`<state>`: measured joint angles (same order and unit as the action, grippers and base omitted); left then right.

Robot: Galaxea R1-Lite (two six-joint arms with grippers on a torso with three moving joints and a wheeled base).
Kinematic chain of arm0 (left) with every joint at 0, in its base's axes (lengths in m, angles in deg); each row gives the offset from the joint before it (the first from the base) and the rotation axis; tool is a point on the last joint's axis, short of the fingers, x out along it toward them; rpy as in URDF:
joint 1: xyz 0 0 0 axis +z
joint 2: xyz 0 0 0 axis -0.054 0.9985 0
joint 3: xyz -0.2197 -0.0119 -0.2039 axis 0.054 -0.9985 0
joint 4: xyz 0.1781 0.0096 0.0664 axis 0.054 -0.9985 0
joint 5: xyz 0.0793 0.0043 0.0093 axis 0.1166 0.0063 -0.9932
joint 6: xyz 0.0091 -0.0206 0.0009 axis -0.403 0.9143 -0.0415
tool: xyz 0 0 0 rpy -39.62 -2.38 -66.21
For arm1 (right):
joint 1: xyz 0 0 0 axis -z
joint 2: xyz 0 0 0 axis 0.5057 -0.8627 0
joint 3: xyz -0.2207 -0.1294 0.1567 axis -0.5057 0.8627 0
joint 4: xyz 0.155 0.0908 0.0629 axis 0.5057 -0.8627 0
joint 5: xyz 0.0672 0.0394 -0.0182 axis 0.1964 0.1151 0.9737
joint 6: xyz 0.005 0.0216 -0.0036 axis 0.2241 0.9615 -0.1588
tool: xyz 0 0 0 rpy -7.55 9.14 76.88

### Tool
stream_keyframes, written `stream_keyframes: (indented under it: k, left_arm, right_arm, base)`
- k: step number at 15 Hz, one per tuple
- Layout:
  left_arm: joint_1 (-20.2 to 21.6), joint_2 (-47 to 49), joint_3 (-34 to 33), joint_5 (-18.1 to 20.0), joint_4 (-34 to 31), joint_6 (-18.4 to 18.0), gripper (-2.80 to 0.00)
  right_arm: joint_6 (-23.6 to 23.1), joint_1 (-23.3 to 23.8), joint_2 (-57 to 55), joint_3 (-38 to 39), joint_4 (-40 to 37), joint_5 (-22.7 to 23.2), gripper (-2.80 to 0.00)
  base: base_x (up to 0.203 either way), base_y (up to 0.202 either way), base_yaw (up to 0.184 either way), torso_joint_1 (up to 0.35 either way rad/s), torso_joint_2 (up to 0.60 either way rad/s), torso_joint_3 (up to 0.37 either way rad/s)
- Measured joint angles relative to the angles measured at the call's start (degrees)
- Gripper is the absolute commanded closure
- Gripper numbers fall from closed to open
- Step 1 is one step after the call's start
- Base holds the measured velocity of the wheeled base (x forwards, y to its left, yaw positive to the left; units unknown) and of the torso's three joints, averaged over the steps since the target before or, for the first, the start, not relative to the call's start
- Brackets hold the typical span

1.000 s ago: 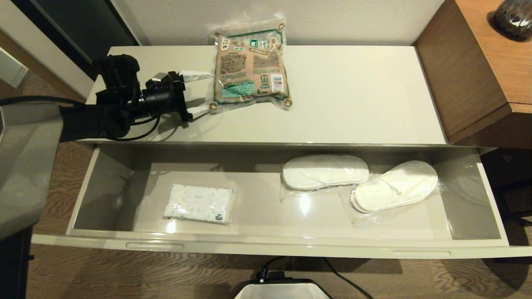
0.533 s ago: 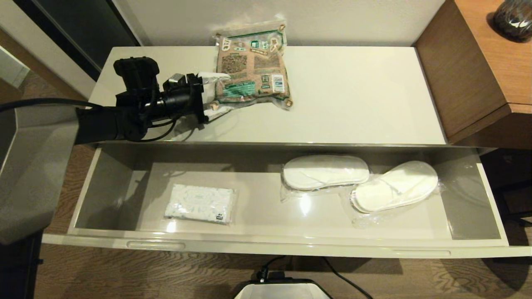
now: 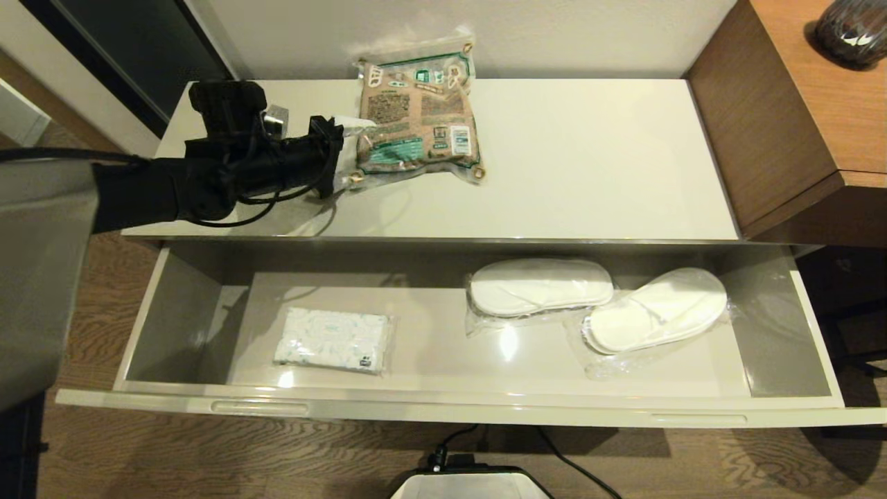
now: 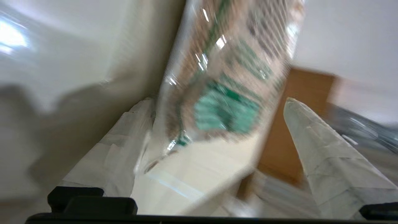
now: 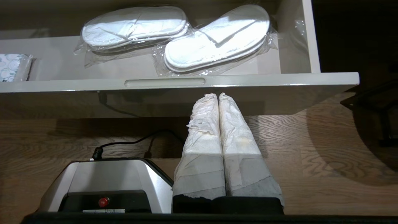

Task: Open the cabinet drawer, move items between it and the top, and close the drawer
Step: Pick up the solid drinks on the table

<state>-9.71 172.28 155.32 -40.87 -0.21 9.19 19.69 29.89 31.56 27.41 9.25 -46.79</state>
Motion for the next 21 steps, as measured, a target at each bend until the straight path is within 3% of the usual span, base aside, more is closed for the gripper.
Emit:
stream_keyframes:
  k: [2,11,12,21]
  left_arm:
    - [-1.2,-0.2,-0.1,-4.2,-1.0,-1.1,-2.80]
    - [-8.5,2.1,0.4,-5.3,0.1,-1.8,-2.80]
    - [-8.9,2.5,0.4,-5.7,0.1,-2.0,0.00]
    - [-8.1,4.4,0.4,-7.3,-1.1,-3.9,0.00]
  right_arm:
    - [0.0,0.0,0.0,0.0,0.0,0.0,0.00]
    - [0.0,0.0,0.0,0.0,0.0,0.0,0.00]
    - [0.0,0.0,0.0,0.0,0.0,0.0,0.00]
    - [0.0,0.0,0.0,0.0,0.0,0.0,0.00]
  base:
    - [0.000,0.000,0.000,0.000,0.00,0.000]
    - [0.000,0.000,0.000,0.000,0.00,0.000]
    - [0.000,0.000,0.000,0.000,0.00,0.000]
    - [0.000,0.000,0.000,0.000,0.00,0.000]
